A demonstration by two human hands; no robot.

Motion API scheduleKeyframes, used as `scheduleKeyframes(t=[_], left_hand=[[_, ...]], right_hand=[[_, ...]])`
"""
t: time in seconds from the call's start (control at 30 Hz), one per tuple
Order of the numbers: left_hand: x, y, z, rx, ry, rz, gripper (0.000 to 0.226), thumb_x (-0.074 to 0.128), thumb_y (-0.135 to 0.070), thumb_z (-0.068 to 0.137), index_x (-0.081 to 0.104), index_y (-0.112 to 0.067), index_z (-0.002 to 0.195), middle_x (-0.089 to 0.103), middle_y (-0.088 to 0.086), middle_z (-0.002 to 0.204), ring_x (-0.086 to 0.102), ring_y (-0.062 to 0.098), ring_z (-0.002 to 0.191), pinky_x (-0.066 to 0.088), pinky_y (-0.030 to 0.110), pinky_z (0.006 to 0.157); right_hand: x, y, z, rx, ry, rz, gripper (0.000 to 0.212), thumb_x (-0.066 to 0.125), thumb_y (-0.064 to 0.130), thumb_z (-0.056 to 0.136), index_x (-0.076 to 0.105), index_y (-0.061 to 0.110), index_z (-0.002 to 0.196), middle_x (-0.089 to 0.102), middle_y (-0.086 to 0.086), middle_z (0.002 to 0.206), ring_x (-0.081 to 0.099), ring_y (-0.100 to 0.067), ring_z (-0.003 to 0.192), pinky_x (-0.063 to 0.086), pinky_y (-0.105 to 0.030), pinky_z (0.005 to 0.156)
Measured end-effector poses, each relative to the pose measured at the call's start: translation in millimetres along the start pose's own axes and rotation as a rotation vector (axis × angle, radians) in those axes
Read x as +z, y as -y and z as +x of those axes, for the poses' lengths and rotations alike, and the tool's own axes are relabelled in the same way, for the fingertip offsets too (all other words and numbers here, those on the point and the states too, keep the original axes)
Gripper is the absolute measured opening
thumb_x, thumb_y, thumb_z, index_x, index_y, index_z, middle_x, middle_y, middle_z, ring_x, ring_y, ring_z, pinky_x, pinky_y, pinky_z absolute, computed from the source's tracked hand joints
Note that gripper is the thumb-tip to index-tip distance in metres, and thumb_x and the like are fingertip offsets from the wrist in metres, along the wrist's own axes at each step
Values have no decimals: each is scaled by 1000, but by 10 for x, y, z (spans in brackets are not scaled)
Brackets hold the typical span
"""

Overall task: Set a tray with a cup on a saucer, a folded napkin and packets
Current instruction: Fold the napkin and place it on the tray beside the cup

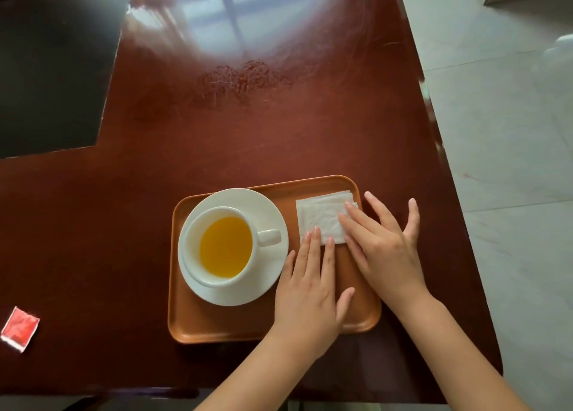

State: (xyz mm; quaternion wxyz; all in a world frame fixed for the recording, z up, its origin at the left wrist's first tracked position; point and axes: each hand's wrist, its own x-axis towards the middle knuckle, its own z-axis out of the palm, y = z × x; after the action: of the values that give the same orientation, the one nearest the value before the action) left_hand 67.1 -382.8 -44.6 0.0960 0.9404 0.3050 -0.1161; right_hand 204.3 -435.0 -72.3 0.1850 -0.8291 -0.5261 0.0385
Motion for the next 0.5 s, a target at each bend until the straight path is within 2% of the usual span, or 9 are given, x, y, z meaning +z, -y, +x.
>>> scheduleKeyframes(t=[0.17, 0.27, 0.3, 0.33, 0.4, 0.47, 0.5], left_hand=[[4, 4, -14, -2, 6, -4, 71, 38, -51, 91, 22, -11, 147, 18, 13, 156, 13, 24, 143, 16, 43, 113], [-4, 25, -17, 31, 27, -62, 71, 30, -50, 95, 2, -14, 150, -2, 8, 159, -10, 18, 143, 0, 38, 115], [-24, 29, -23, 38, 29, -82, 71, 30, -49, 96, 0, -14, 149, -3, 7, 159, -11, 18, 143, 2, 37, 115], [-66, 27, -34, 46, 10, -96, 70, 33, -47, 96, 2, -14, 149, 1, 8, 159, -6, 19, 144, 7, 38, 116], [-217, 7, -77, 63, -31, -125, 65, 42, -42, 95, 18, -13, 148, 22, 11, 156, 17, 23, 144, 26, 42, 114], [-378, 8, -130, 96, -128, -156, 57, 54, -37, 91, 41, -11, 139, 50, 11, 141, 46, 25, 130, 45, 40, 101], [-458, 30, -160, 111, -205, -169, 50, 59, -35, 88, 51, -11, 131, 62, 9, 128, 59, 23, 117, 52, 35, 91]], right_hand=[[-5, -2, -9, 7, -6, 2, 35, 65, 18, 84, 63, 15, 119, 65, -3, 124, 48, -28, 128, 6, -63, 108], [-40, 38, -37, 15, -16, -5, 33, 64, 17, 84, 64, 14, 118, 66, -3, 122, 49, -28, 127, 8, -63, 108], [-61, 53, -49, 12, -23, -7, 33, 65, 17, 84, 64, 14, 116, 67, -4, 121, 50, -28, 126, 10, -63, 108], [-93, 74, -59, 7, -33, -5, 32, 66, 17, 83, 65, 13, 115, 67, -5, 120, 52, -28, 125, 13, -63, 107], [-187, 126, -74, -6, -67, 8, 29, 68, 14, 81, 67, 12, 110, 69, -6, 116, 56, -28, 119, 22, -62, 106], [-314, 206, -68, -25, -96, 34, 25, 70, 10, 78, 69, 11, 102, 71, -7, 108, 63, -27, 109, 34, -56, 102], [-382, 259, -58, -40, -104, 48, 21, 71, 8, 77, 70, 10, 98, 72, -7, 101, 65, -26, 101, 41, -52, 98]])
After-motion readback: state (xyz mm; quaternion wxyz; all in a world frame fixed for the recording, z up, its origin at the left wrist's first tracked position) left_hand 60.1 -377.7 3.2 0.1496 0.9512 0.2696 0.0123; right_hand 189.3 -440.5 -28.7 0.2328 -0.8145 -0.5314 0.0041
